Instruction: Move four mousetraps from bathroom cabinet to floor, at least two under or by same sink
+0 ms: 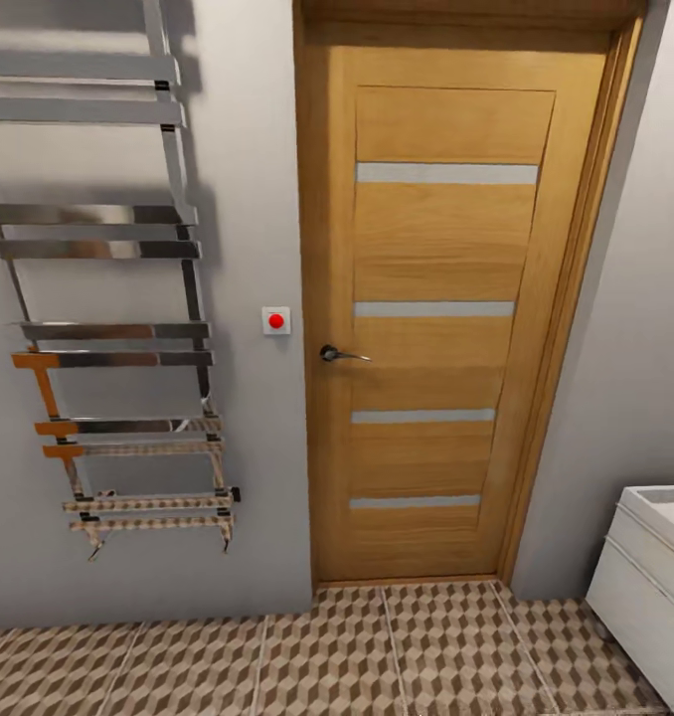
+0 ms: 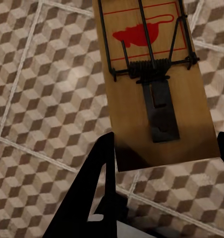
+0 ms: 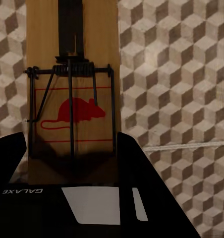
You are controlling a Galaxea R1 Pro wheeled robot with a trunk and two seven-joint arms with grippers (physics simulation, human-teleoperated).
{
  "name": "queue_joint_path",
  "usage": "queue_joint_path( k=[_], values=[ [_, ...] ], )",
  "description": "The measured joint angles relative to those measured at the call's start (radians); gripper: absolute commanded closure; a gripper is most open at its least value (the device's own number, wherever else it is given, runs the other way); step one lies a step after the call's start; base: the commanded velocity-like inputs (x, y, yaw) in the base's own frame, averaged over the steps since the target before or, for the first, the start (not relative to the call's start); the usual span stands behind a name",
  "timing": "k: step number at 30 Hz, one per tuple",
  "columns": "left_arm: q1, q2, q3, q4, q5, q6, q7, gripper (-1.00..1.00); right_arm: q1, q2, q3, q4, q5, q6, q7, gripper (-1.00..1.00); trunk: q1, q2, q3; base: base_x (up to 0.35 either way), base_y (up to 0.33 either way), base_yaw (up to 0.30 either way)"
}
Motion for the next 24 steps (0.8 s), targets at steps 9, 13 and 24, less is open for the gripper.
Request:
queue_joint_path(
  k=[9,13,24],
  values=[
    [0.0,0.0,0.0,0.0,0.0,0.0,0.0,1.0,0.0,0.0,0.0,0.0,0.001,0.0,0.0,1.0,0.0,0.0,0.0,0.0,0.0,-0.3],
    [0.0,0.0,0.0,0.0,0.0,0.0,0.0,1.0,0.0,0.001,0.0,0.0,0.001,0.0,0.0,1.0,0.0,0.0,0.0,0.0,0.0,-0.3],
    [0.0,0.0,0.0,0.0,0.0,0.0,0.0,1.0,0.0,0.002,0.0,0.0,0.0,0.0,0.0,1.0,0.0,0.0,0.0,0.0,0.0,-0.3]
  ],
)
